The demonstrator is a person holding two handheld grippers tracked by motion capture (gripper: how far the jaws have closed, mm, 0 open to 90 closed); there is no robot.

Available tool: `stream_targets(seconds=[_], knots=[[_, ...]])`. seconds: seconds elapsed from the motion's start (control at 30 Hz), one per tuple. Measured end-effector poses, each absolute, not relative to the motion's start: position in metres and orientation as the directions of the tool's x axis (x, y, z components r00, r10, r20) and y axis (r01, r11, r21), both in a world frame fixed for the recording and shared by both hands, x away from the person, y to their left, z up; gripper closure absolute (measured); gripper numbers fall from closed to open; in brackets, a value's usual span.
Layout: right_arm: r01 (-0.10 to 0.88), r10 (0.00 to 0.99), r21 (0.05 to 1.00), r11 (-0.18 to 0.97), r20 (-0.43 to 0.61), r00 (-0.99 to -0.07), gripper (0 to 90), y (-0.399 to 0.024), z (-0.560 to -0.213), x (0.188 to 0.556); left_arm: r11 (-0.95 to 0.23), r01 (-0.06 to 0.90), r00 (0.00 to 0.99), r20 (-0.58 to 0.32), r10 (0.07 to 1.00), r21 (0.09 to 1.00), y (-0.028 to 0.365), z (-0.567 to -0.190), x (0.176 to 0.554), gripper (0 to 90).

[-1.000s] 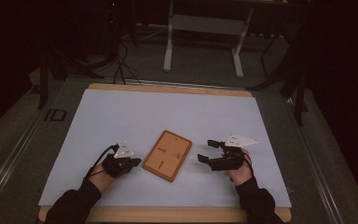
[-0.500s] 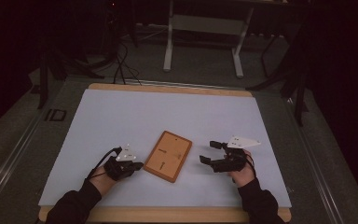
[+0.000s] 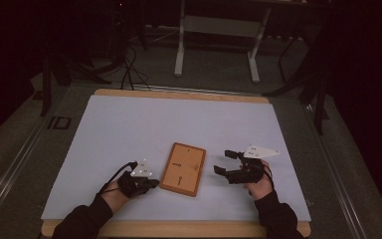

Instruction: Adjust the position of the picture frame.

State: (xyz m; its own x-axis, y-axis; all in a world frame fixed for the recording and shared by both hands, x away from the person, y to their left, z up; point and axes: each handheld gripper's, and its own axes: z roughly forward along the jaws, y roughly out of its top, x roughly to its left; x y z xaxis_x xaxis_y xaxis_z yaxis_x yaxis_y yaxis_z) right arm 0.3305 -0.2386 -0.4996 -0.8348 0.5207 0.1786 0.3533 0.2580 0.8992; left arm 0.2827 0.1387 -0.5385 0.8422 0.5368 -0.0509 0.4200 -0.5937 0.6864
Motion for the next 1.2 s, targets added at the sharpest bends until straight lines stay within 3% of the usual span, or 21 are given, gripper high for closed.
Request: stream_targets(seconds=[0.6, 1.2], knots=[[0.354, 0.522, 0.900, 0.252, 0.182, -0.833, 17.8, -0.241, -0.498, 0.331, -0.616, 0.393, 0.891, -0.118, 0.438, 0.683, 0.094, -0.538, 0.275, 89.9], [0.357, 0.544, 0.903, 0.237, 0.181, -0.819, 17.8, -0.254, -0.496, 0.329, -0.645, 0.340, 0.926, -0.123, 0.357, 0.684, 0.053, -0.534, 0.277, 89.9]])
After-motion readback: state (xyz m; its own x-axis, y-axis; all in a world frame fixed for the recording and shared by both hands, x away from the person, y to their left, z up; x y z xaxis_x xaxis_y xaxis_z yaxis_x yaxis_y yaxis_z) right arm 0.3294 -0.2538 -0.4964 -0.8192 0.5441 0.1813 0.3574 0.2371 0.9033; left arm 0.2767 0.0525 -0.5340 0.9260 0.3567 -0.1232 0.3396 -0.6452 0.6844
